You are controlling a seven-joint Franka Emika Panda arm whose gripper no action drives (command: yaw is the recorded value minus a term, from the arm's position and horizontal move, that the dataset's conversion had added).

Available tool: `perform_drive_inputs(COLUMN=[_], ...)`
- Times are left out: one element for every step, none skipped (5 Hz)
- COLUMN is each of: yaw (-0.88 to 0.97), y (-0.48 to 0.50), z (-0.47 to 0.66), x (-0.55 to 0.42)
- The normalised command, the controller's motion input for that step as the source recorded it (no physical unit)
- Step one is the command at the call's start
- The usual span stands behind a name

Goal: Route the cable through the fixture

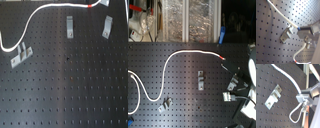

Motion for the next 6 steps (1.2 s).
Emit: perform_drive_inputs(yaw=[0.0,-0.22,0.0,0.28,0.26,0.15], y=[0.012,0.104,0.297,0.25,0.074,0.15], z=[0.0,0.34,0.44,0.41,0.33,0.15], x=[-0.019,0.142,0.283,0.143,-0.089,-0.365])
